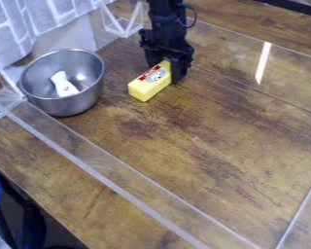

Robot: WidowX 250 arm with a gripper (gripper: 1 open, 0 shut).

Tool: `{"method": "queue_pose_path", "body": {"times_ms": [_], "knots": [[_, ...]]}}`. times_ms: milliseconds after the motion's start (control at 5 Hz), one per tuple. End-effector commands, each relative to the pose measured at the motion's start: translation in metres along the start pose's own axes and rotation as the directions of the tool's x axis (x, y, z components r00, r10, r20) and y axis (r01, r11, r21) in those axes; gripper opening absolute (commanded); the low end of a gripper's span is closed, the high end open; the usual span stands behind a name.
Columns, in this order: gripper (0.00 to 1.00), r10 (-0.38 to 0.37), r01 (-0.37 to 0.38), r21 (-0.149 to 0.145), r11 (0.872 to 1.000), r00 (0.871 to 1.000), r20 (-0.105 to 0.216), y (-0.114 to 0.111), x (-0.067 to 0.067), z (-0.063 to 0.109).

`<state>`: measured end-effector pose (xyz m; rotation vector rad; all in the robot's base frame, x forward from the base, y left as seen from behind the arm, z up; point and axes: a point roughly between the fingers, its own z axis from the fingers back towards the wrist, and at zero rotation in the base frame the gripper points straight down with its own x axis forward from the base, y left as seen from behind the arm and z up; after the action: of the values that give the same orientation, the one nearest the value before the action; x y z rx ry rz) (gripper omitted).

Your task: Move the yellow butter to the left side of the table

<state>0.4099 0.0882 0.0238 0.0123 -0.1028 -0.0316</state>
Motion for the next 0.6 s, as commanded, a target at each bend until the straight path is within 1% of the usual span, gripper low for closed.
{"method": "queue_pose_path", "body": {"times_ms": [0, 200, 400], "knots": [[0.00, 0.016, -0.017, 0.020, 1.000, 0.997, 0.080, -0.001, 0.008, 0.052], [0.00, 0.026, -0.030, 0.031, 0.999, 0.994, 0.105, -0.005, 0.008, 0.085], [0.00, 0.033, -0.046, 0.062, 0.997, 0.979, 0.202, -0.004, 0.005, 0.136]]}}
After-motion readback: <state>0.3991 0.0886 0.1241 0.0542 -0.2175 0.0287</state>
